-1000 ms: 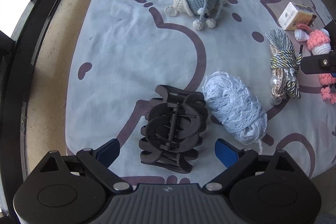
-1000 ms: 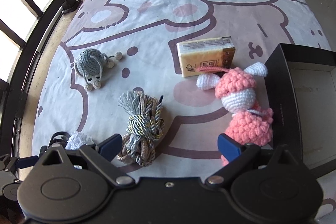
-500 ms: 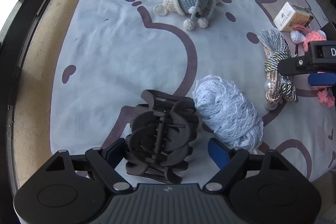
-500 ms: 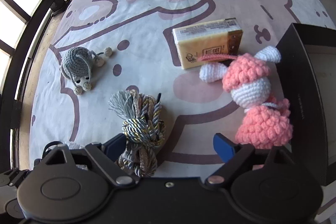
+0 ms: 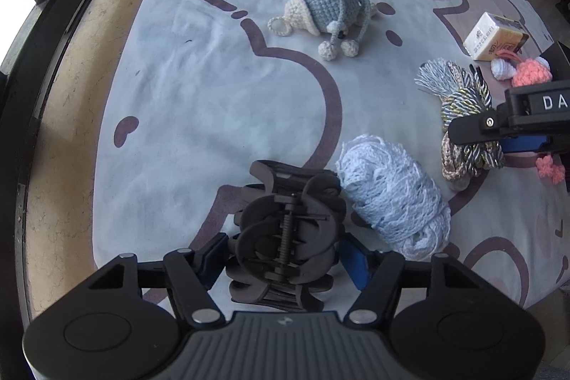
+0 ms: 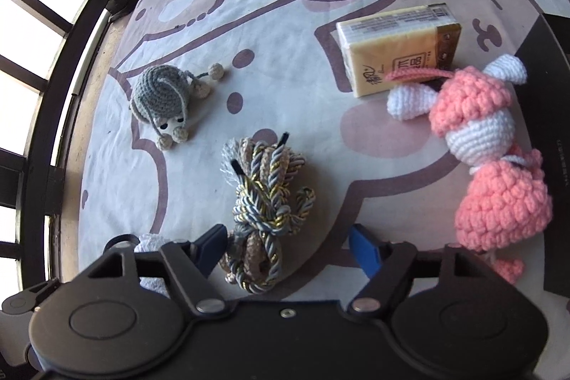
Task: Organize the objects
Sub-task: 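Lower the left tool onto the black claw clip while the right tool approaches the twisted rope, then close the left tool on the claw clip while the right tool closes on the rope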
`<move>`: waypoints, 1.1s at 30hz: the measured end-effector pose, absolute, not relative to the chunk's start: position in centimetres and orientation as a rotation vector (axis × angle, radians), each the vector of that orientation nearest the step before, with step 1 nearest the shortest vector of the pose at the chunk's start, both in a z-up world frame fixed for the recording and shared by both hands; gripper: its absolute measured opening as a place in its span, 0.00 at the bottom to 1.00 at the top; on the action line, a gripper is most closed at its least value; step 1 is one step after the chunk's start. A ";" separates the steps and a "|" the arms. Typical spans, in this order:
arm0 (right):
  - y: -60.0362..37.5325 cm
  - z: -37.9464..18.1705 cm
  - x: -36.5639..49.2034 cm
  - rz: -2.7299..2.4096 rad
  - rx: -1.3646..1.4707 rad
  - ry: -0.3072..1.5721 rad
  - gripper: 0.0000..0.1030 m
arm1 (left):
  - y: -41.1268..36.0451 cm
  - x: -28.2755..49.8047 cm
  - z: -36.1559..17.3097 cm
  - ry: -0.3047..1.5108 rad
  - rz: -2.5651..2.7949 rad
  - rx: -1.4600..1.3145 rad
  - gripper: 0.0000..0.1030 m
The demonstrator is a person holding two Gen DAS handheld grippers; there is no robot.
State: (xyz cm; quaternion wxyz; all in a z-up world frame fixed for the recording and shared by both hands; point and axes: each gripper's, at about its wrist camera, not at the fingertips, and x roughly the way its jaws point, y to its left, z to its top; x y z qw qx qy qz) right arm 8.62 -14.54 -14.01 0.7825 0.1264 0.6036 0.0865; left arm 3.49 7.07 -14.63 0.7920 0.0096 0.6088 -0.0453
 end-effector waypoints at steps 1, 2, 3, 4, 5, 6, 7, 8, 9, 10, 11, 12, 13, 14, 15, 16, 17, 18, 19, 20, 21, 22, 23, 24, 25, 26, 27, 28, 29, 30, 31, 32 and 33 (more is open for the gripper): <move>-14.6 -13.9 8.6 0.205 0.288 1.303 0.56 | 7.2 3.5 -14.6 1.309 -0.092 0.012 0.66; -14.8 -13.9 8.6 0.225 0.308 1.306 0.44 | 7.3 3.5 -14.6 1.310 -0.087 0.004 0.66; -14.8 -13.8 8.6 0.248 0.330 1.308 0.38 | 7.4 3.5 -14.6 1.312 -0.081 -0.004 0.65; -14.8 -13.7 8.6 0.255 0.333 1.313 0.33 | 7.5 3.5 -14.6 1.313 -0.076 -0.010 0.65; -14.7 -13.6 8.5 0.264 0.317 1.316 0.32 | 7.6 3.5 -14.5 1.314 -0.071 -0.017 0.65; -14.6 -13.4 8.4 0.275 0.288 1.312 0.32 | 7.7 3.5 -14.5 1.315 -0.067 -0.026 0.65; -14.5 -13.3 8.3 0.281 0.265 1.308 0.31 | 7.7 3.4 -14.4 1.315 -0.063 -0.033 0.65; -14.5 -13.2 8.2 0.290 0.242 1.308 0.30 | 7.7 3.3 -14.3 1.316 -0.060 -0.038 0.65; -14.5 -13.1 8.0 0.295 0.235 1.309 0.30 | 7.8 3.2 -14.2 1.318 -0.057 -0.040 0.63; -14.7 -13.0 7.9 0.300 0.236 1.313 0.29 | 7.8 3.1 -14.2 1.318 -0.054 -0.043 0.63; -15.1 -12.9 7.8 0.303 0.238 1.316 0.29 | 7.8 3.1 -14.1 1.318 -0.050 -0.046 0.63; -15.3 -12.8 7.7 0.304 0.239 1.315 0.29 | 7.7 3.0 -14.0 1.318 -0.047 -0.050 0.63; -15.7 -12.7 7.5 0.304 0.238 1.312 0.29 | 7.7 3.0 -13.9 1.317 -0.046 -0.052 0.63; -16.0 -12.6 7.4 0.301 0.238 1.310 0.28 | 7.6 2.9 -13.8 1.315 -0.045 -0.053 0.63; -16.3 -12.5 7.3 0.296 0.241 1.310 0.28 | 7.6 2.8 -13.6 1.314 -0.045 -0.057 0.63; -16.5 -12.5 7.3 0.293 0.244 1.310 0.28 | 7.6 2.8 -13.5 1.313 -0.044 -0.062 0.63; -16.8 -12.4 7.1 0.292 0.245 1.309 0.28 | 7.6 2.7 -13.4 1.313 -0.042 -0.067 0.63; -16.9 -12.3 7.0 0.293 0.243 1.310 0.28 | 7.6 2.6 -13.3 1.311 -0.038 -0.070 0.63; -17.0 -12.3 6.9 0.294 0.240 1.310 0.28 | 7.6 2.5 -13.1 1.311 -0.035 -0.070 0.63; -17.1 -12.2 6.7 0.296 0.237 1.312 0.28 | 7.6 2.5 -13.0 1.310 -0.033 -0.068 0.63; -17.2 -12.2 6.6 0.299 0.233 1.314 0.28 | 7.6 2.3 -12.9 1.307 -0.027 -0.070 0.63; -17.3 -12.2 6.5 0.301 0.229 1.315 0.28 | 7.7 2.2 -12.8 1.306 -0.024 -0.075 0.63; -17.4 -12.1 6.3 0.304 0.230 1.314 0.28 | 7.7 2.2 -12.7 1.306 -0.020 -0.082 0.63; -17.6 -12.0 6.1 0.309 0.235 1.314 0.28 | 7.7 2.1 -12.6 1.305 -0.017 -0.086 0.63; -17.7 -12.0 6.0 0.312 0.238 1.314 0.28 | 7.7 2.1 -12.5 1.303 -0.015 -0.089 0.63; -17.9 -11.9 5.8 0.314 0.242 1.313 0.28 | 7.7 2.0 -12.3 1.301 -0.014 -0.089 0.63; -18.1 -11.8 5.7 0.314 0.245 1.311 0.28 | 7.6 2.0 -12.2 1.298 -0.013 -0.087 0.63; -18.2 -11.7 5.6 0.313 0.247 1.308 0.28 | 7.5 1.9 -12.0 1.295 -0.013 -0.085 0.63; -18.4 -11.5 5.5 0.312 0.250 1.303 0.28 | 7.4 1.9 -11.8 1.291 -0.014 -0.083 0.63; -18.6 -11.3 5.5 0.312 0.252 1.299 0.28 | 7.3 1.8 -11.7 1.288 -0.015 -0.081 0.63; -18.8 -11.1 5.4 0.311 0.254 1.294 0.28 | 7.1 1.8 -11.5 1.285 -0.015 -0.078 0.63; -18.9 -11.0 5.3 0.312 0.254 1.291 0.28 | 7.0 1.7 -11.4 1.282 -0.015 -0.077 0.63; -19.0 -10.9 5.2 0.312 0.254 1.288 0.28 | 7.0 1.7 -11.2 1.279 -0.014 -0.075 0.63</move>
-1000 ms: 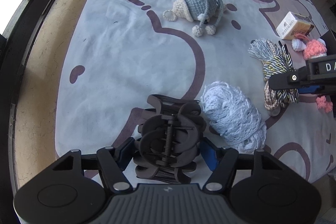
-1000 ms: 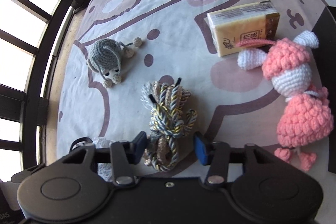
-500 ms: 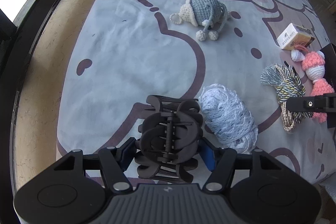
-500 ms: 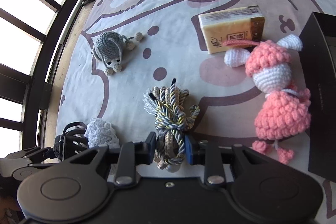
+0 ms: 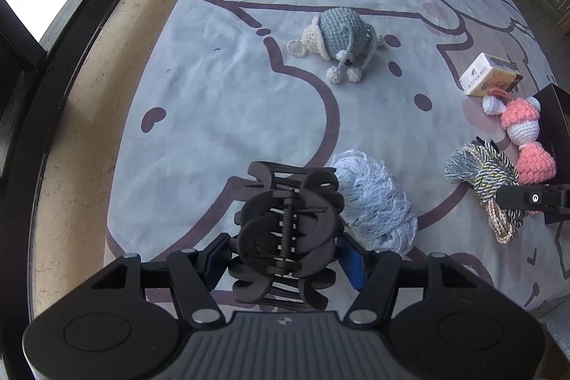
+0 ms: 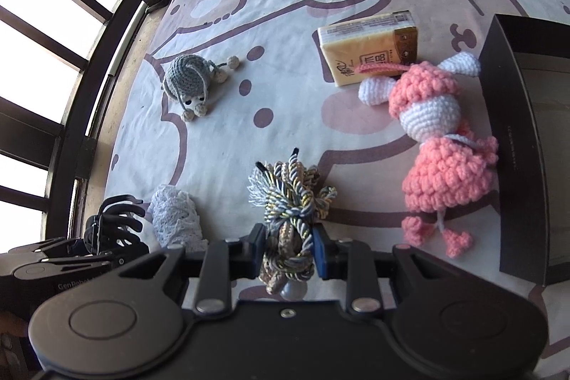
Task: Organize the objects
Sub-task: 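Close the left tool on the claw clip while the right tool closes on the rope, then lift the claw clip and rope and carry both over the black box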
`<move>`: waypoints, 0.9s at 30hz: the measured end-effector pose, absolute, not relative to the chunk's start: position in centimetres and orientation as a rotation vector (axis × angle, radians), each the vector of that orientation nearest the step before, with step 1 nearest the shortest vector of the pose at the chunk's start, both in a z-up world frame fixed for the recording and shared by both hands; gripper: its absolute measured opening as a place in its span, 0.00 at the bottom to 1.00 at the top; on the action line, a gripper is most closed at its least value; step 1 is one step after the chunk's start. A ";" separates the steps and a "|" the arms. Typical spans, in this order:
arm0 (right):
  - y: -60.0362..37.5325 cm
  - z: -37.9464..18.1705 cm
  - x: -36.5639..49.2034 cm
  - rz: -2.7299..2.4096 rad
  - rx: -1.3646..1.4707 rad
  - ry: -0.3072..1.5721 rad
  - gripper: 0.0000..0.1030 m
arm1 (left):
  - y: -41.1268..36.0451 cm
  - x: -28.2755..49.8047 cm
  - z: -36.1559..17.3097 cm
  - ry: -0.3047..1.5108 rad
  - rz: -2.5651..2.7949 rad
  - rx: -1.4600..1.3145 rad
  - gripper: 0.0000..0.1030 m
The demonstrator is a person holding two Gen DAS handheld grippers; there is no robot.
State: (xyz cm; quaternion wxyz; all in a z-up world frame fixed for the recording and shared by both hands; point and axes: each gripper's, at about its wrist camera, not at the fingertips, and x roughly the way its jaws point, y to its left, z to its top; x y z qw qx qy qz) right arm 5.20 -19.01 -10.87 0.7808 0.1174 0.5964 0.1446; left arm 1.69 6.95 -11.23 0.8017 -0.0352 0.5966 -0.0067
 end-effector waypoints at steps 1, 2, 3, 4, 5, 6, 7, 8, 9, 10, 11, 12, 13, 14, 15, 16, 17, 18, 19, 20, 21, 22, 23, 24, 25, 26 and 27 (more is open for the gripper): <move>-19.1 -10.8 5.1 0.314 0.253 1.287 0.28 | 6.9 1.6 -11.1 1.276 -0.013 -0.074 0.63; -19.2 -10.7 5.0 0.314 0.253 1.286 0.28 | 6.8 1.6 -10.9 1.273 -0.013 -0.072 0.63; -19.3 -10.6 4.9 0.316 0.252 1.284 0.28 | 6.7 1.5 -10.8 1.271 -0.013 -0.071 0.63; -19.3 -10.6 4.8 0.318 0.249 1.284 0.28 | 6.6 1.5 -10.7 1.270 -0.012 -0.070 0.63; -19.4 -10.6 4.7 0.321 0.243 1.285 0.28 | 6.6 1.4 -10.7 1.269 -0.011 -0.071 0.63; -19.5 -10.7 4.6 0.321 0.237 1.291 0.28 | 6.6 1.4 -10.6 1.268 -0.009 -0.074 0.63; -19.5 -10.9 4.5 0.319 0.230 1.301 0.28 | 6.5 1.4 -10.6 1.267 -0.008 -0.075 0.63; -19.6 -11.3 4.4 0.316 0.220 1.318 0.28 | 6.5 1.5 -10.6 1.267 -0.007 -0.076 0.63; -19.6 -11.6 4.3 0.312 0.211 1.335 0.28 | 6.5 1.5 -10.6 1.267 -0.008 -0.077 0.63; -19.6 -12.0 4.3 0.306 0.202 1.353 0.28 | 6.5 1.5 -10.7 1.267 -0.008 -0.078 0.63; -19.6 -12.5 4.2 0.300 0.194 1.372 0.30 | 6.5 1.5 -10.7 1.267 -0.007 -0.080 0.63; -19.5 -12.9 4.3 0.291 0.190 1.389 0.31 | 6.5 1.5 -10.8 1.268 -0.006 -0.083 0.63; -19.5 -13.2 4.3 0.282 0.192 1.396 0.34 | 6.5 1.5 -10.8 1.269 -0.005 -0.085 0.63; -19.5 -13.3 4.5 0.276 0.191 1.398 0.36 | 6.6 1.5 -10.9 1.270 -0.005 -0.086 0.63; -19.4 -13.4 4.7 0.273 0.189 1.399 0.38 | 6.6 1.6 -11.0 1.272 -0.005 -0.087 0.63; -19.3 -13.4 4.9 0.269 0.186 1.393 0.42 | 6.6 1.6 -11.0 1.274 -0.005 -0.086 0.63; -19.1 -13.5 5.1 0.264 0.181 1.388 0.46 | 6.6 1.6 -11.1 1.275 -0.005 -0.086 0.63; -19.0 -13.5 5.3 0.261 0.176 1.383 0.46 | 6.7 1.6 -11.1 1.276 -0.003 -0.086 0.63; -18.8 -13.6 5.5 0.260 0.170 1.382 0.45 | 6.8 1.5 -11.1 1.276 -0.001 -0.087 0.63; -18.7 -13.8 5.7 0.267 0.159 1.386 0.40 | 6.9 1.5 -11.1 1.274 0.002 -0.088 0.63; -18.5 -14.0 5.7 0.278 0.147 1.391 0.39 | 7.0 1.5 -11.1 1.273 0.005 -0.090 0.63; -18.2 -14.0 5.6 0.291 0.132 1.385 0.38 | 7.1 1.5 -11.1 1.271 0.008 -0.094 0.63; -18.0 -13.9 5.4 0.306 0.112 1.379 0.37 | 7.2 1.5 -11.0 1.269 0.010 -0.096 0.63; -17.8 -13.7 5.3 0.319 0.097 1.376 0.36 | 7.2 1.5 -10.9 1.265 0.012 -0.096 0.63; -17.7 -13.6 5.2 0.327 0.092 1.373 0.35 | 7.1 1.5 -10.7 1.262 0.012 -0.097 0.63; -17.6 -13.3 5.2 0.331 0.093 1.366 0.35 | 7.1 1.4 -10.5 1.257 0.010 -0.097 0.63; -17.7 -13.1 5.1 0.333 0.096 1.359 0.35 | 7.0 1.4 -10.2 1.250 0.007 -0.098 0.63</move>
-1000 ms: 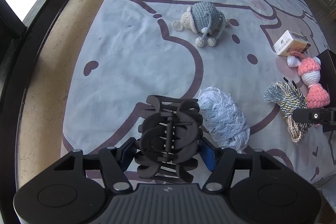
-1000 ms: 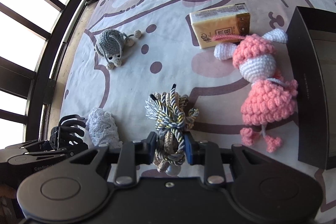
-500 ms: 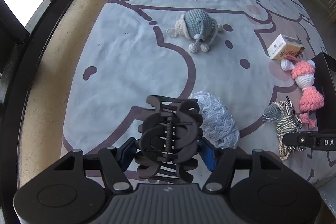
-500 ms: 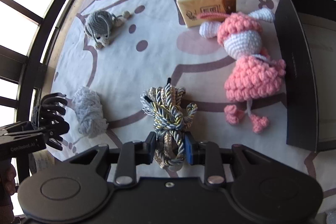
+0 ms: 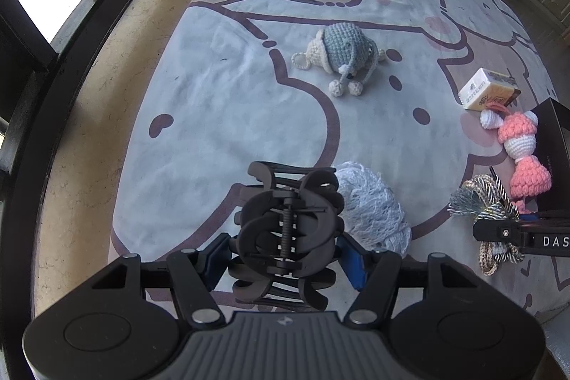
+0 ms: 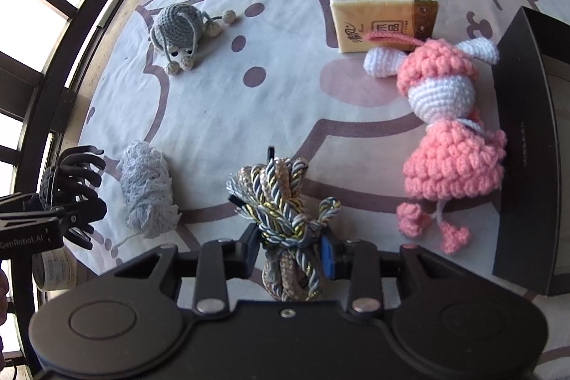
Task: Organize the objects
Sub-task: 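Lift the claw clip and rope and carry both over the black box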
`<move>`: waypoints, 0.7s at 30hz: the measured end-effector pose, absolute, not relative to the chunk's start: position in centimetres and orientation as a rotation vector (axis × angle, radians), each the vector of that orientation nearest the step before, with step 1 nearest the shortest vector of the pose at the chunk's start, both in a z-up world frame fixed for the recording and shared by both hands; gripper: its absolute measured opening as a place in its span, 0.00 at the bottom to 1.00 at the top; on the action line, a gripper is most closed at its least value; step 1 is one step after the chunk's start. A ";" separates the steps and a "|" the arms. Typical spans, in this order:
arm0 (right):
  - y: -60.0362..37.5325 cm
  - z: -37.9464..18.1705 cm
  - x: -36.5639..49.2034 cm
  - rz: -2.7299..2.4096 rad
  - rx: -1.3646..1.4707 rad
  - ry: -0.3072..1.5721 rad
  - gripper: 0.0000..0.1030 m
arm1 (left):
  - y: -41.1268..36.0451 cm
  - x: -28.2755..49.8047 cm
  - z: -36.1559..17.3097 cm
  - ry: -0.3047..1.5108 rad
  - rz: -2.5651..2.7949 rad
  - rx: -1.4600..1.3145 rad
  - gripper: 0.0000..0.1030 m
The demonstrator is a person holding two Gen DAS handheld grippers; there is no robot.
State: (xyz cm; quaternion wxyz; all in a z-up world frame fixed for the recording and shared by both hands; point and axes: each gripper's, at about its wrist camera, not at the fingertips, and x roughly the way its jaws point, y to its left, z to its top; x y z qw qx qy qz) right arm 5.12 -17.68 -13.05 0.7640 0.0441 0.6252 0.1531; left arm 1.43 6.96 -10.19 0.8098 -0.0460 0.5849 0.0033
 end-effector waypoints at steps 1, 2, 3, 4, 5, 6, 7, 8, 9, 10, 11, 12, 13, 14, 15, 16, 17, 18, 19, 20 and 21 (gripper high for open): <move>-17.7 -12.7 5.1 0.332 0.100 1.350 0.35 | 6.9 1.4 -9.9 1.244 0.005 -0.098 0.63; -17.8 -12.2 5.1 0.330 0.106 1.337 0.35 | 6.7 1.4 -9.5 1.234 0.003 -0.097 0.63; -17.9 -11.8 5.0 0.328 0.112 1.325 0.35 | 6.6 1.4 -9.1 1.226 0.002 -0.096 0.63; -18.0 -11.4 5.0 0.328 0.122 1.313 0.35 | 6.5 1.4 -8.7 1.217 0.001 -0.095 0.63; -18.2 -10.8 5.0 0.329 0.136 1.301 0.35 | 6.3 1.4 -8.2 1.208 -0.002 -0.092 0.63; -18.2 -10.3 4.9 0.329 0.147 1.290 0.35 | 6.1 1.4 -7.8 1.199 -0.004 -0.090 0.63; -18.3 -9.7 4.9 0.331 0.155 1.276 0.35 | 6.0 1.4 -7.4 1.191 -0.006 -0.088 0.63; -18.3 -9.2 4.8 0.333 0.161 1.263 0.35 | 5.8 1.4 -6.8 1.181 -0.009 -0.085 0.63; -18.3 -8.6 4.8 0.333 0.166 1.251 0.35 | 5.6 1.4 -6.4 1.173 -0.012 -0.083 0.63; -18.4 -8.0 4.7 0.335 0.169 1.238 0.35 | 5.4 1.5 -5.9 1.166 -0.015 -0.082 0.63; -18.5 -7.4 4.6 0.337 0.172 1.226 0.35 | 5.2 1.5 -5.5 1.161 -0.016 -0.083 0.63; -18.5 -6.8 4.6 0.337 0.174 1.214 0.35 | 5.0 1.5 -5.0 1.151 -0.018 -0.083 0.63; -18.6 -6.2 4.5 0.337 0.176 1.202 0.35 | 4.8 1.5 -4.5 1.142 -0.021 -0.082 0.63; -18.6 -5.7 4.5 0.337 0.178 1.190 0.35 | 4.5 1.5 -3.9 1.135 -0.024 -0.079 0.63; -18.7 -5.1 4.5 0.335 0.180 1.179 0.35 | 4.2 1.5 -3.3 1.127 -0.028 -0.077 0.63; -18.8 -4.5 4.4 0.332 0.184 1.168 0.35 | 3.9 1.5 -2.7 1.119 -0.031 -0.074 0.63; -18.9 -3.8 4.3 0.330 0.187 1.157 0.35 | 3.7 1.5 -2.1 1.111 -0.035 -0.073 0.63; -19.1 -3.2 4.2 0.328 0.189 1.146 0.35 | 3.4 1.5 -1.6 1.105 -0.040 -0.074 0.63; -19.2 -2.6 4.1 0.326 0.192 1.136 0.35 | 3.1 1.5 -1.0 1.099 -0.045 -0.074 0.63; -19.2 -2.1 4.0 0.326 0.191 1.127 0.35 | 2.9 1.5 -0.5 1.094 -0.051 -0.073 0.63; -19.4 -1.5 3.9 0.325 0.191 1.117 0.35 | 2.5 1.5 0.1 1.087 -0.057 -0.070 0.63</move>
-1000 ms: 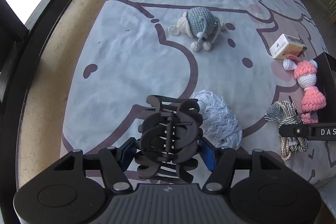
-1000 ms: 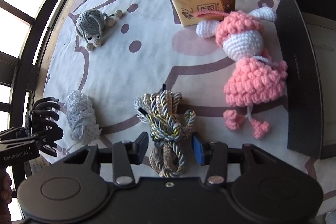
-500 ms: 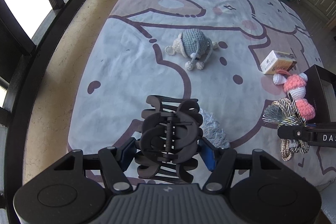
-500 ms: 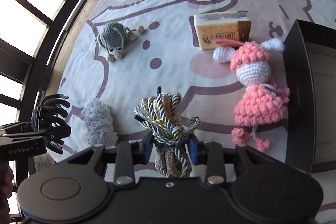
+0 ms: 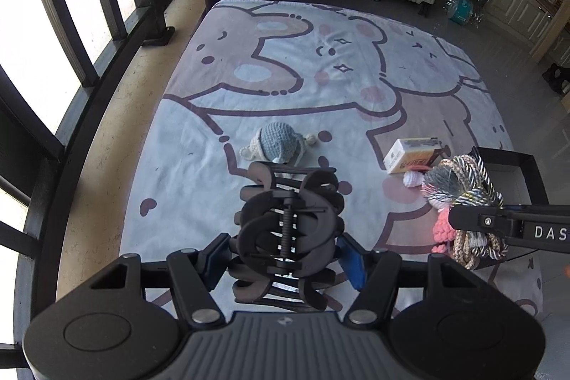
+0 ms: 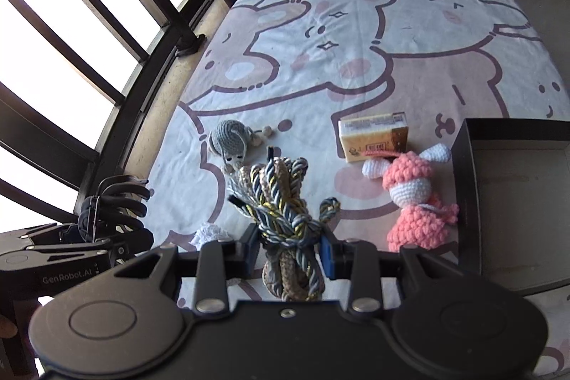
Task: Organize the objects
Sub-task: 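Lift the claw clip and rope and carry both over the black box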
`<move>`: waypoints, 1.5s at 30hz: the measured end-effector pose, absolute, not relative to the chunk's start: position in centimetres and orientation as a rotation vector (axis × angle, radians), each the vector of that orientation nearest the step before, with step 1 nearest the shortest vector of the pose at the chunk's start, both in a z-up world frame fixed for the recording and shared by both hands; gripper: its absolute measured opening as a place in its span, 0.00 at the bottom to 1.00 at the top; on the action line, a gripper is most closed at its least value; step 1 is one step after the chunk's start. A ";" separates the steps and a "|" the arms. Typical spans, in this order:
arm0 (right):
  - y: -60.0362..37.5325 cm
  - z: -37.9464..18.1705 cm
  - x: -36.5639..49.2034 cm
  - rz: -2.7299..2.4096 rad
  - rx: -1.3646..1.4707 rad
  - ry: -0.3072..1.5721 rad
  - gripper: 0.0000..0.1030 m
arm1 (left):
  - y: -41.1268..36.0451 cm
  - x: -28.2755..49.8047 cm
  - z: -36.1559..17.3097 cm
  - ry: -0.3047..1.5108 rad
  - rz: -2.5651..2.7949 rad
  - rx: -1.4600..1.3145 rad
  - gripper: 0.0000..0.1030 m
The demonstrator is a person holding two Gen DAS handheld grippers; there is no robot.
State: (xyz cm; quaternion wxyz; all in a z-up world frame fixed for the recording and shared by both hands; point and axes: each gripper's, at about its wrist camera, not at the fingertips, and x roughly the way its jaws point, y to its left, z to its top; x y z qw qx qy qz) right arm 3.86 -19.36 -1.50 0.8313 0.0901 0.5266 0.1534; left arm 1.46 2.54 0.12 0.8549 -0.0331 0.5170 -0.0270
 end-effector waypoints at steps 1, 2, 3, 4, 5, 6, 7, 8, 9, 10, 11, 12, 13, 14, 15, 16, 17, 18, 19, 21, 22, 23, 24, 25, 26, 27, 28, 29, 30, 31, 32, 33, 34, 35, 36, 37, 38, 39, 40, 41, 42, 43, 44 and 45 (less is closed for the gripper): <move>-19.5 -0.9 3.8 0.323 0.193 1.106 0.35 | 2.2 1.5 0.6 1.083 -0.060 -0.066 0.63; -19.7 -0.4 3.6 0.322 0.196 1.098 0.35 | 1.9 1.5 1.2 1.079 -0.064 -0.063 0.63; -19.9 0.1 3.5 0.322 0.198 1.090 0.35 | 1.6 1.6 1.6 1.074 -0.067 -0.062 0.63; -20.1 0.5 3.4 0.322 0.198 1.083 0.35 | 1.3 1.6 2.0 1.071 -0.069 -0.063 0.63; -20.2 1.1 3.4 0.320 0.194 1.074 0.35 | 1.1 1.7 2.4 1.067 -0.072 -0.066 0.63; -20.5 1.5 3.3 0.318 0.191 1.066 0.35 | 0.8 1.8 2.9 1.062 -0.076 -0.070 0.63; -20.7 2.0 3.2 0.315 0.190 1.059 0.35 | 0.5 1.8 3.3 1.058 -0.078 -0.070 0.63; -21.1 2.5 3.2 0.313 0.190 1.049 0.35 | 0.1 1.9 3.6 1.055 -0.080 -0.068 0.63; -21.4 3.0 3.1 0.309 0.191 1.040 0.35 | -0.3 2.0 3.9 1.052 -0.082 -0.065 0.63; -21.8 3.4 3.1 0.305 0.194 1.032 0.35 | -0.6 2.1 4.1 1.050 -0.085 -0.065 0.63; -22.2 3.8 3.2 0.301 0.197 1.025 0.35 | -1.1 2.1 4.3 1.050 -0.089 -0.064 0.63; -22.6 4.1 3.2 0.296 0.199 1.019 0.35 | -1.4 2.2 4.4 1.050 -0.092 -0.063 0.63; -23.0 4.4 3.2 0.291 0.201 1.013 0.35 | -1.8 2.4 4.5 1.050 -0.093 -0.062 0.63; -23.5 4.7 3.2 0.287 0.202 1.005 0.35 | -2.2 2.5 4.6 1.048 -0.094 -0.059 0.63; -23.9 4.9 3.2 0.282 0.203 0.999 0.35 | -2.6 2.6 4.8 1.047 -0.096 -0.058 0.63; -24.3 5.0 3.2 0.278 0.203 0.995 0.35 | -3.0 2.8 4.9 1.044 -0.097 -0.059 0.63; -24.9 5.2 3.2 0.271 0.205 0.992 0.35 | -3.4 2.8 5.0 1.041 -0.096 -0.059 0.63; -25.3 5.2 3.2 0.265 0.207 0.990 0.35 | -3.8 2.9 5.1 1.036 -0.095 -0.055 0.63; -25.8 5.3 3.2 0.258 0.209 0.988 0.35 | -4.3 3.0 5.2 1.033 -0.096 -0.052 0.63; -26.7 5.4 3.1 0.245 0.216 0.983 0.35 | -5.1 3.1 5.5 1.031 -0.099 -0.046 0.63; -27.1 5.4 3.1 0.239 0.222 0.982 0.35 | -5.4 3.1 5.6 1.031 -0.103 -0.044 0.63; -27.5 5.5 3.1 0.235 0.226 0.981 0.35 | -5.8 3.2 5.7 1.030 -0.106 -0.042 0.63; -27.9 5.5 3.1 0.231 0.231 0.979 0.35 | -6.2 3.2 5.8 1.029 -0.108 -0.040 0.63; -28.2 5.5 3.1 0.227 0.234 0.978 0.35 | -6.5 3.3 5.9 1.027 -0.109 -0.038 0.63; -28.7 5.6 2.9 0.223 0.237 0.975 0.35 | -6.8 3.3 6.0 1.025 -0.110 -0.035 0.63; -29.0 5.6 2.9 0.219 0.238 0.973 0.35 | -7.2 3.5 6.1 1.025 -0.112 -0.031 0.63; -29.3 5.7 2.8 0.216 0.241 0.971 0.35 | -7.7 3.5 6.2 1.024 -0.114 -0.029 0.63; -29.7 5.7 2.8 0.212 0.243 0.969 0.35 | -8.1 3.7 6.2 1.024 -0.118 -0.028 0.63; -30.0 5.7 2.8 0.208 0.243 0.968 0.35 | -8.6 3.8 6.3 1.025 -0.123 -0.028 0.63; -30.3 5.8 2.8 0.205 0.243 0.966 0.35 | -9.0 3.9 6.3 1.025 -0.128 -0.028 0.63; -30.7 5.8 2.8 0.202 0.243 0.963 0.35 | -9.5 4.0 6.2 1.025 -0.133 -0.027 0.63; -31.1 5.9 2.8 0.200 0.245 0.960 0.35 | -10.1 4.2 6.1 1.026 -0.140 -0.026 0.63; -31.5 5.9 2.8 0.197 0.248 0.958 0.35 | -10.6 4.3 6.0 1.026 -0.146 -0.026 0.63; -32.1 5.9 2.8 0.191 0.251 0.956 0.35 | -11.2 4.5 5.9 1.027 -0.152 -0.027 0.63; -32.6 5.8 2.8 0.185 0.253 0.955 0.35 | -11.8 4.6 5.7 1.029 -0.159 -0.028 0.63; -33.1 5.7 2.8 0.179 0.254 0.955 0.35 | -12.3 4.7 5.6 1.031 -0.166 -0.029 0.63; -33.7 5.6 2.9 0.170 0.257 0.955 0.35 | -13.0 4.8 5.4 1.034 -0.174 -0.031 0.63; -34.3 5.5 2.9 0.163 0.261 0.955 0.35 | -13.6 4.9 5.2 1.036 -0.180 -0.031 0.63; -34.9 5.4 2.9 0.156 0.264 0.955 0.35 | -14.1 5.0 5.1 1.038 -0.185 -0.030 0.63; -35.5 5.3 2.9 0.148 0.267 0.956 0.35 | -14.7 5.0 4.9 1.039 -0.192 -0.030 0.63; -36.1 5.1 2.8 0.140 0.270 0.956 0.35 | -15.3 5.1 4.8 1.040 -0.197 -0.031 0.63; -36.6 4.9 2.8 0.133 0.273 0.956 0.35 | -15.8 5.2 4.6 1.042 -0.203 -0.032 0.63; -37.1 4.7 2.8 0.124 0.276 0.957 0.35 | -16.3 5.2 4.4 1.043 -0.211 -0.033 0.63; -37.7 4.6 2.8 0.116 0.279 0.958 0.35 | -16.8 5.3 4.3 1.047 -0.219 -0.033 0.63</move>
